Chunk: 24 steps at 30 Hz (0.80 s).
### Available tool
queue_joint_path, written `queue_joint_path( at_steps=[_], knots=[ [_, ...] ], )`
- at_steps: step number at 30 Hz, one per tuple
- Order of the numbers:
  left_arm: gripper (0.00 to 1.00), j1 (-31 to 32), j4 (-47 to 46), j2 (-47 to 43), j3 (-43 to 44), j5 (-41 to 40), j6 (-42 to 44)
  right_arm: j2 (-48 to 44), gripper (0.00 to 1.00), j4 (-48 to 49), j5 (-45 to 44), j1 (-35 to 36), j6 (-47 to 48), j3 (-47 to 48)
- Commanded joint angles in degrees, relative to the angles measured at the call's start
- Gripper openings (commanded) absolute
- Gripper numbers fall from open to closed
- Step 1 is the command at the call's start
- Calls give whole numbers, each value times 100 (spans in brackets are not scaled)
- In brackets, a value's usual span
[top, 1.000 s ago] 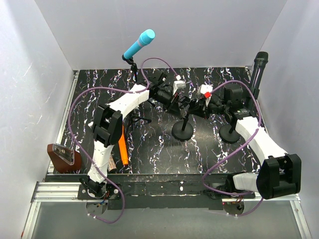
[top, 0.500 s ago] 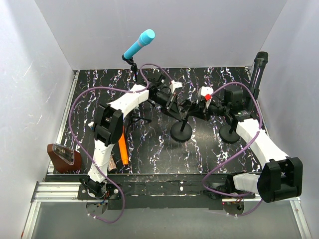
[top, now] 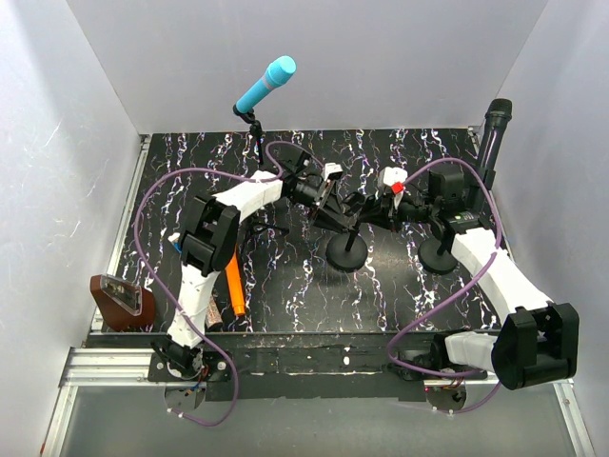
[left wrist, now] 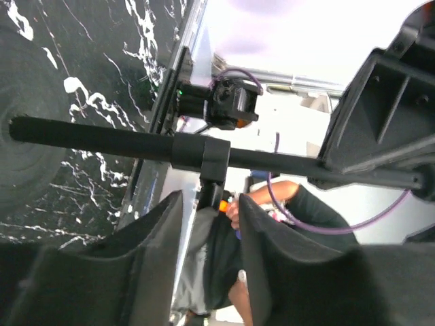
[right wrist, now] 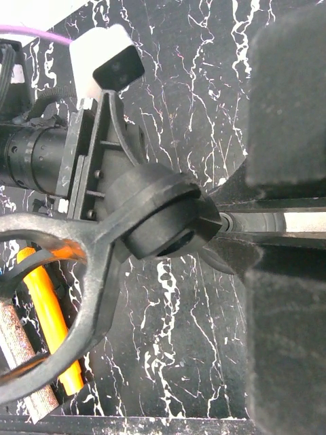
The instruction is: Remove the microphone from the stand
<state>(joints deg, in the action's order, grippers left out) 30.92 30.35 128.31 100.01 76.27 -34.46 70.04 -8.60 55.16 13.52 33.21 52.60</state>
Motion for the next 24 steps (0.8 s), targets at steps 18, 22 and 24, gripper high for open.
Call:
queue_joint_path(
  at_steps=[18,22,24],
  knots=[
    [78,370,-1845,-3206,-2880,-3916,5307,177,1,-449,-198,28,-8,137],
    [77,722,-2654,-3505,-3381,-4400,6352,177,1,-493,-163,28,-51,119],
    [77,898,-3330,-3663,-3741,-4594,6994,203,1,-563,-154,28,-52,154]
  ],
)
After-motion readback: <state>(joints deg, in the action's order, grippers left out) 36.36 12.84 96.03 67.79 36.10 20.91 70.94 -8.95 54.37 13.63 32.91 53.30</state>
